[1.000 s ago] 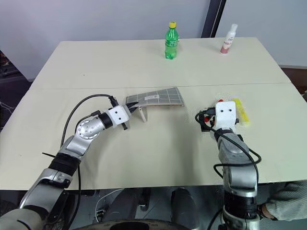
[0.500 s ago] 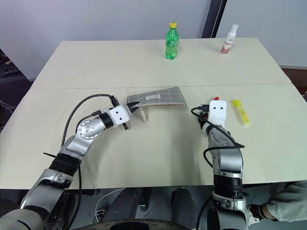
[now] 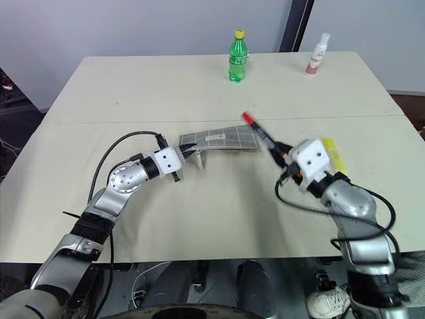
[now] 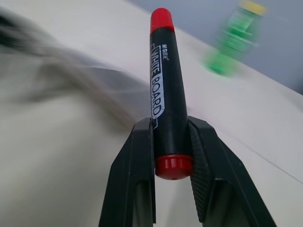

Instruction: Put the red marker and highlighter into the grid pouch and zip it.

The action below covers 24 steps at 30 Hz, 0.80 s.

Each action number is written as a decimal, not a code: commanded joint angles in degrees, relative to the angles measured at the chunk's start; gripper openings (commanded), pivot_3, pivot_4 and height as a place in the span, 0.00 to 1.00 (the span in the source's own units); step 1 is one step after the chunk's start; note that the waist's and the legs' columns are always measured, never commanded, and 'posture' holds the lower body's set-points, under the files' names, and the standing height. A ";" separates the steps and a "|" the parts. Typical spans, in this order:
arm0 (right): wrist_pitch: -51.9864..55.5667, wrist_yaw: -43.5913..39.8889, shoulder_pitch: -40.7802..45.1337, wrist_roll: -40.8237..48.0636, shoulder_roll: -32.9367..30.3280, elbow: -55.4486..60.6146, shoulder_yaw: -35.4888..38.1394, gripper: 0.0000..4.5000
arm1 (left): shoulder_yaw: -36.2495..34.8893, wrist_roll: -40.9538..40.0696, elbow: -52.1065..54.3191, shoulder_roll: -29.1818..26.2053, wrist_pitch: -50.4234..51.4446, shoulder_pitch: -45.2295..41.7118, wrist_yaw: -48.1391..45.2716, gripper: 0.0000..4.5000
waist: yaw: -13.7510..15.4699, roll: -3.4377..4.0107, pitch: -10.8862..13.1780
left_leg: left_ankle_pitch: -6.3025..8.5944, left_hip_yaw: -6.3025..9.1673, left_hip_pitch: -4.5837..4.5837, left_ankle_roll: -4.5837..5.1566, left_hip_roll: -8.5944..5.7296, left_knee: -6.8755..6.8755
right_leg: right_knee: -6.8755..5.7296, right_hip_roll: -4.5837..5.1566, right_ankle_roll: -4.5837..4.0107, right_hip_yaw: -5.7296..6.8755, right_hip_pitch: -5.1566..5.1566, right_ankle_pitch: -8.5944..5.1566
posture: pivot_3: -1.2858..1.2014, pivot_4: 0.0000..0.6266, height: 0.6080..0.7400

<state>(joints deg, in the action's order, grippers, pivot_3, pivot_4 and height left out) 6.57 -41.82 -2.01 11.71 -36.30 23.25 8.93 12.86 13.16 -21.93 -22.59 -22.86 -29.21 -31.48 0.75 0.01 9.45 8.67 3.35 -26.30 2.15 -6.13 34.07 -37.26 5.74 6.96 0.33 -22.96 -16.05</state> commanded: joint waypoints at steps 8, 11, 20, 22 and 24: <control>-15.31 -0.16 0.22 -11.50 -5.93 -9.00 -1.25 0.09 | 0.38 -0.54 -0.64 0.62 -1.95 -2.25 -0.53 0.00 | 0.07 -0.03 0.01 | 0.00 0.00 0.08 -0.01 -0.02 0.04 | 0.20 0.05 -0.08 -0.02 0.17 -0.04 | 0.52 0.24 1.00; -17.48 0.56 1.07 -12.97 -6.13 -11.23 -1.31 0.09 | 0.38 -0.59 -0.40 0.65 -1.95 -2.11 -0.73 0.00 | 0.12 -0.03 0.01 | 0.00 0.01 0.08 -0.01 -0.03 0.02 | 0.19 0.05 -0.02 -0.02 0.16 0.00 | 0.52 0.24 1.00; -18.41 1.45 3.13 -15.64 -6.62 -13.95 -1.91 0.09 | 0.62 -0.53 0.49 0.96 -1.71 -1.82 -0.84 0.00 | 0.10 -0.03 0.01 | 0.00 0.02 0.08 -0.01 -0.03 0.03 | 0.18 0.05 -0.02 -0.02 0.16 0.00 | 0.52 0.24 1.00; -18.14 1.89 4.18 -17.04 -6.78 -14.53 -2.41 0.09 | 0.89 -0.53 0.68 1.06 -1.67 -1.70 -0.96 0.00 | 0.08 -0.02 0.01 | 0.00 0.02 0.08 -0.01 -0.03 0.03 | 0.18 0.04 -0.02 -0.02 0.16 0.00 | 0.52 0.24 1.00; -17.47 2.34 5.05 -18.16 -6.83 -14.56 -2.98 0.09 | 1.39 -0.30 0.83 0.99 -1.81 -1.70 -1.24 0.00 | 0.06 -0.02 0.00 | 0.00 0.02 0.08 -0.01 -0.03 0.03 | 0.17 0.04 -0.02 -0.02 0.16 0.00 | 0.52 0.24 1.00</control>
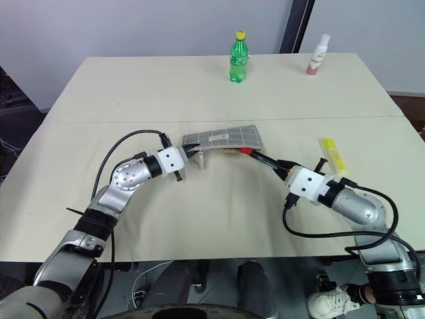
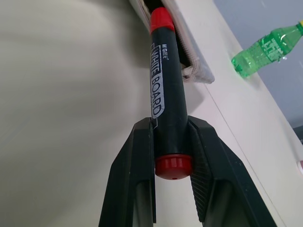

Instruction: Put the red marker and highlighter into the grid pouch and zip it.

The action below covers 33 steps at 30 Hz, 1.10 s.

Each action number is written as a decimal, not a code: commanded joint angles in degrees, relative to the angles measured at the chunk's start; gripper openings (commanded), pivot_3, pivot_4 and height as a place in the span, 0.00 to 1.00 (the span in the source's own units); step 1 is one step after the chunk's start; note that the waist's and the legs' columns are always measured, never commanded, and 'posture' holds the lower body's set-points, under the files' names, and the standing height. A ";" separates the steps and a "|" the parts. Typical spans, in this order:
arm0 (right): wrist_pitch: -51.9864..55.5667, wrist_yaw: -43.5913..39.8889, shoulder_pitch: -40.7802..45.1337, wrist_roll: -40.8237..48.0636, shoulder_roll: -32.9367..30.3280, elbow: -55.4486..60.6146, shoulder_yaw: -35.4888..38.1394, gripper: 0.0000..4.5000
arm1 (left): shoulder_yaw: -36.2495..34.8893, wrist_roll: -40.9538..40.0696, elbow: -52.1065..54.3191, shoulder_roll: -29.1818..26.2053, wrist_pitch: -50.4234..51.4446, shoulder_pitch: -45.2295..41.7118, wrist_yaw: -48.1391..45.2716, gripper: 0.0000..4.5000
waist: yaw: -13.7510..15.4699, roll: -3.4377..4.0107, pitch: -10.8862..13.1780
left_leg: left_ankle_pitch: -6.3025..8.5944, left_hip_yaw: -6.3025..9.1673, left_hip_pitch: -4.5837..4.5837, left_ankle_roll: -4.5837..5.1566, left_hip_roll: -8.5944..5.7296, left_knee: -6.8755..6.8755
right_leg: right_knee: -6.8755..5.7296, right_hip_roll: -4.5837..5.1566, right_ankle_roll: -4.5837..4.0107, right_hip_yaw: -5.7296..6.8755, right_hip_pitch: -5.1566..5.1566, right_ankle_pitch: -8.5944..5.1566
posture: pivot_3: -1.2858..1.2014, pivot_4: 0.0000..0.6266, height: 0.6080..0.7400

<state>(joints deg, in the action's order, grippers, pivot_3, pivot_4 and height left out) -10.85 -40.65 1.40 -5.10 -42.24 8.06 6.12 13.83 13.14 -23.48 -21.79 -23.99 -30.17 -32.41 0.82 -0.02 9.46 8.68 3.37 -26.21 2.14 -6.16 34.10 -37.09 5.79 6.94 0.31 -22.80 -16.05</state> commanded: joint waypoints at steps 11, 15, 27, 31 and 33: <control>12.59 0.08 15.24 -12.04 1.66 4.88 -12.20 0.09 | 3.60 1.41 2.88 -0.12 -1.86 -3.11 -2.48 0.00 | -0.05 0.00 0.00 | 0.00 0.00 -0.02 0.00 0.01 0.01 | -0.05 -0.02 0.00 0.00 -0.08 0.00 | 0.52 0.24 1.00; 13.45 -0.84 19.77 -16.88 2.85 4.61 -17.97 0.09 | 3.99 0.02 5.05 0.66 -0.80 -4.10 -4.76 0.00 | 0.06 0.00 0.00 | 0.00 0.00 -0.02 0.00 0.00 0.00 | -0.06 -0.02 0.00 0.00 -0.09 0.00 | 0.52 0.24 1.00; 16.76 -1.83 23.68 -18.43 5.63 3.91 -21.40 0.09 | 4.09 -1.85 7.39 1.04 -0.23 -3.05 -8.33 0.00 | -0.10 0.00 0.00 | -0.01 0.02 -0.05 -0.01 -0.02 0.00 | -0.12 -0.06 0.00 -0.01 -0.13 0.02 | 0.52 0.24 1.00; 14.44 -2.56 22.30 -17.52 2.96 1.28 -19.90 0.20 | 3.33 -2.38 7.22 0.92 0.26 -3.26 -8.20 0.00 | 0.02 0.00 0.00 | -0.01 0.03 -0.05 -0.01 -0.03 0.01 | -0.11 -0.12 0.00 0.00 -0.12 0.02 | 0.52 0.24 1.00; 13.55 -2.37 21.74 -16.90 2.17 1.31 -18.92 0.42 | 3.12 -2.18 6.87 0.59 0.10 -3.29 -8.08 0.00 | -0.02 0.00 0.00 | -0.01 0.02 -0.05 -0.01 -0.04 0.02 | -0.11 -0.11 0.00 -0.01 -0.11 0.02 | 0.52 0.24 1.00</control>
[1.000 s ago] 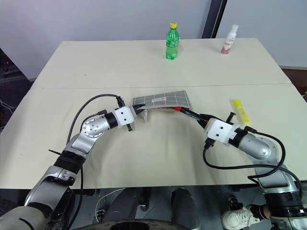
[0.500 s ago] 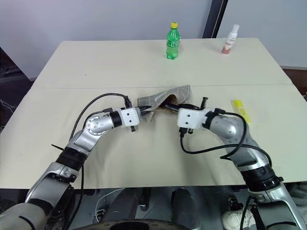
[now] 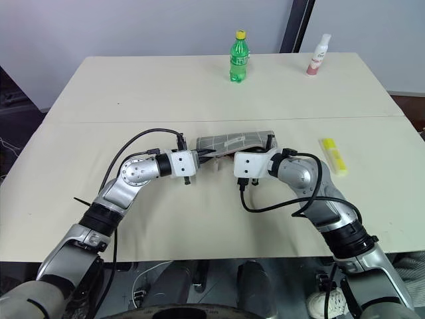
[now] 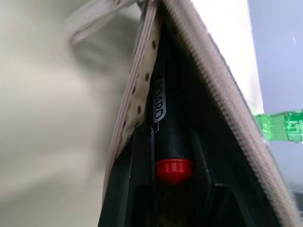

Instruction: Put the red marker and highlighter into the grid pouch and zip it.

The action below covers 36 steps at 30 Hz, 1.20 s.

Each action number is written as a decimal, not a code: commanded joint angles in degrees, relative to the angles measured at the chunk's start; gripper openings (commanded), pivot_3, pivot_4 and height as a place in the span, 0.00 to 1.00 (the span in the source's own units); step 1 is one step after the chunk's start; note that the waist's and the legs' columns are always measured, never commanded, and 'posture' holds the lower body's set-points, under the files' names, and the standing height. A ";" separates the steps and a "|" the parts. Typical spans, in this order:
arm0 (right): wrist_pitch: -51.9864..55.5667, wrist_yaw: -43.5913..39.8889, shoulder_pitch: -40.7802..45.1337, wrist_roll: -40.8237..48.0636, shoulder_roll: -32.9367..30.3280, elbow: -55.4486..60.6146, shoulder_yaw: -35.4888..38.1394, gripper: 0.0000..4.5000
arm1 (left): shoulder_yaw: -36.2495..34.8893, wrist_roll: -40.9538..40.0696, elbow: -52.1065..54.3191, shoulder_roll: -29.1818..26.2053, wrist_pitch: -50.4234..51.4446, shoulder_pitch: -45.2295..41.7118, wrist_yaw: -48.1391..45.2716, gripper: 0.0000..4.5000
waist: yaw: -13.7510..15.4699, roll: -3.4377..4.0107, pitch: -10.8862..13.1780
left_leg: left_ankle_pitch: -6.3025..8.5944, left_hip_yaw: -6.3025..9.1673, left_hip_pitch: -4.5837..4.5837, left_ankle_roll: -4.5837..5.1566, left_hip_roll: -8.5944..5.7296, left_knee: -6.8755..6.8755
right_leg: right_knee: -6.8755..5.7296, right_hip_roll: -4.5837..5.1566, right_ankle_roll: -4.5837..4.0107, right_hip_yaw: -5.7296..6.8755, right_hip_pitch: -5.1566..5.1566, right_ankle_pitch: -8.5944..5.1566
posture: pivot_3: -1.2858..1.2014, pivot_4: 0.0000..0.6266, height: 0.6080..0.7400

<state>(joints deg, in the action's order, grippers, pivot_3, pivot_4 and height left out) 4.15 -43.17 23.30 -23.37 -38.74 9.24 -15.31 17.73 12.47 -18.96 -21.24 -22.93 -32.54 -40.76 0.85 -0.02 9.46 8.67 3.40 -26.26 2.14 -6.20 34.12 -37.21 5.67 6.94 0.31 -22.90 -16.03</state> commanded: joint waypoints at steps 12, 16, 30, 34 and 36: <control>12.27 -5.74 -23.23 35.19 1.64 24.76 23.09 0.99 | -1.40 -1.97 1.89 -1.20 -0.87 0.50 0.28 0.00 | 0.02 0.00 0.00 | 0.01 0.09 0.00 0.01 0.02 -0.01 | 0.01 0.03 0.00 -0.01 0.05 0.00 | 0.52 0.24 1.00; 19.20 0.25 -27.24 47.30 6.43 26.33 35.85 0.99 | -1.11 -1.82 0.84 -1.50 -1.70 0.43 0.12 0.00 | -0.17 0.00 0.00 | 0.02 0.09 0.06 0.01 0.12 -0.01 | 0.01 0.01 -0.04 -0.01 0.14 -0.03 | 0.52 0.24 1.00; 29.57 15.80 -15.02 37.88 0.83 -8.32 40.65 0.99 | -0.26 -1.41 -0.09 -0.16 -2.28 -0.59 -0.28 0.00 | -0.10 0.01 -0.01 | 0.00 0.00 0.07 0.03 0.04 -0.08 | 0.08 0.10 -0.07 -0.02 0.18 -0.02 | 0.52 0.24 1.00; 29.56 14.62 -11.32 38.20 -0.31 -18.05 40.12 0.99 | -0.55 -1.34 0.88 -0.85 -1.87 0.15 -0.29 0.00 | -0.13 0.03 -0.01 | -0.03 0.00 0.07 0.07 0.05 -0.06 | 0.07 0.09 -0.07 -0.02 0.27 -0.02 | 0.52 0.24 1.00; 31.66 13.18 -10.05 39.51 -0.43 -20.86 39.86 0.99 | -0.76 -1.39 1.41 -1.19 -1.49 0.57 -0.16 0.00 | -0.13 0.04 -0.01 | -0.05 0.00 0.07 0.10 0.04 -0.05 | 0.07 0.09 -0.07 -0.01 0.30 -0.02 | 0.52 0.24 1.00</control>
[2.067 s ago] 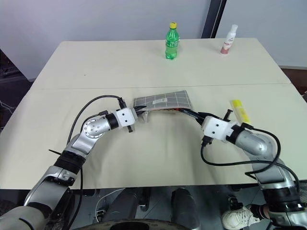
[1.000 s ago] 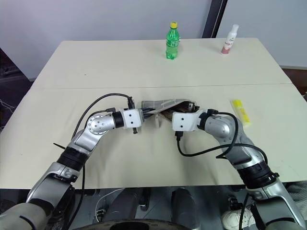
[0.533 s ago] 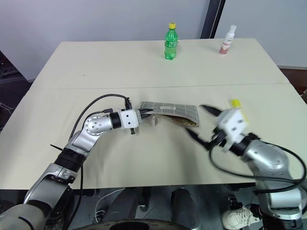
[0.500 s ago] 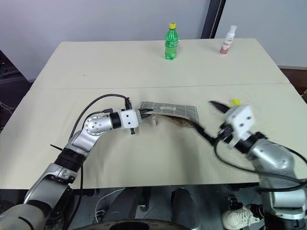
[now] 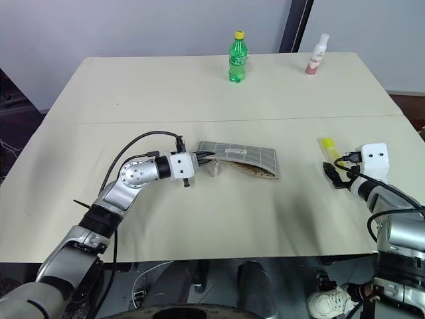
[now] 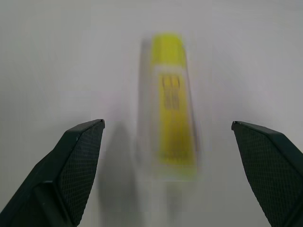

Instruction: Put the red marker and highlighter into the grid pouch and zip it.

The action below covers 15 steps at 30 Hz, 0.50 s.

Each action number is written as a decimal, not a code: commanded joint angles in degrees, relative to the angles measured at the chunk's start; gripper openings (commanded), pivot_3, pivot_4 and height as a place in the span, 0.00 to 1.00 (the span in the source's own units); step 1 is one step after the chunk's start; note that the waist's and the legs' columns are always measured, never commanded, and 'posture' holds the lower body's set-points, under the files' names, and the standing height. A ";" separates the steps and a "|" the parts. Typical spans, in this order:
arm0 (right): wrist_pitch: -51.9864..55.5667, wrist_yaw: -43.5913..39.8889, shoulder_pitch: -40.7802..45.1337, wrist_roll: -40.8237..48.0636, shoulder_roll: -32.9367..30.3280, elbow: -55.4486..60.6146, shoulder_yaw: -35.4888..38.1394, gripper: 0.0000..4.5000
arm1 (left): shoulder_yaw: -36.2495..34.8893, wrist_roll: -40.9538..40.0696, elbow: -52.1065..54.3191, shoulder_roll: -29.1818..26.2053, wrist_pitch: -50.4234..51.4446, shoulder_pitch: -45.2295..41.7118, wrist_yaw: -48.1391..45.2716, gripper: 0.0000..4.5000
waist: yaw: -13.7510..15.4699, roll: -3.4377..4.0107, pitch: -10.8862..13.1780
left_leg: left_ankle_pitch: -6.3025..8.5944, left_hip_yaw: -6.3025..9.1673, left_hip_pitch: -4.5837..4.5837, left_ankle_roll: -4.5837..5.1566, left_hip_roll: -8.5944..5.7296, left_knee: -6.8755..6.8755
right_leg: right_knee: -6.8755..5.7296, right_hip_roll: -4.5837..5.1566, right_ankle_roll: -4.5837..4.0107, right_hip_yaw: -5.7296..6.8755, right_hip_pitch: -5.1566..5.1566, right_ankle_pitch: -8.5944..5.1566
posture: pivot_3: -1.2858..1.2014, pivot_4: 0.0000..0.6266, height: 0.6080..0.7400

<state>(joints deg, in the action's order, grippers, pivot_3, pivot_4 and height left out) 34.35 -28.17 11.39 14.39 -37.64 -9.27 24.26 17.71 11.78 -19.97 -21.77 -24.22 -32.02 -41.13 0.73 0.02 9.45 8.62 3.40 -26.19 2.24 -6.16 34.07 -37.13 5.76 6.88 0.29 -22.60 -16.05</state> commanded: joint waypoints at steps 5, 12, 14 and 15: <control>0.19 -2.84 3.25 1.20 -2.28 -4.69 -1.24 0.56 | -0.86 -0.81 3.63 -0.94 0.69 1.00 0.69 0.00 | 0.01 0.01 -0.01 | 0.00 0.01 0.00 0.00 0.01 0.02 | 0.00 -0.01 0.03 0.00 -0.03 0.02 | 0.52 0.24 1.00; -4.96 -11.59 -1.02 7.33 -4.06 13.08 -0.18 0.19 | -0.51 -0.49 3.69 -0.45 1.00 0.81 1.03 0.00 | 0.05 0.08 0.01 | 0.04 0.02 -0.03 -0.06 -0.01 0.03 | 0.00 0.01 0.03 0.00 -0.09 0.01 | 0.52 0.24 1.00; -3.41 -18.74 -4.44 15.92 -4.53 25.34 1.24 0.19 | -0.53 -0.51 3.35 -0.45 0.88 0.58 1.03 0.00 | 0.00 0.20 0.02 | 0.02 0.01 -0.15 -0.03 0.00 0.02 | -0.03 0.01 0.05 0.00 -0.12 0.02 | 0.52 0.24 1.00; -1.64 -21.52 -6.33 21.12 -5.08 31.56 1.99 0.19 | -0.48 -0.48 3.08 -0.42 0.73 0.42 1.03 0.00 | -0.14 0.20 0.02 | 0.00 0.03 -0.16 0.00 0.02 0.01 | -0.04 0.00 0.06 0.00 -0.14 0.02 | 0.52 0.24 1.00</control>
<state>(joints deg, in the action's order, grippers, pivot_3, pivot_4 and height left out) 31.99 -44.48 6.04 27.33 -41.30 11.47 23.52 17.67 11.82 -17.93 -22.31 -22.91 -30.68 -40.69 0.59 0.22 9.47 8.62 3.43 -26.35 2.25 -6.11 34.09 -37.17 5.73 6.94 0.29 -22.73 -16.02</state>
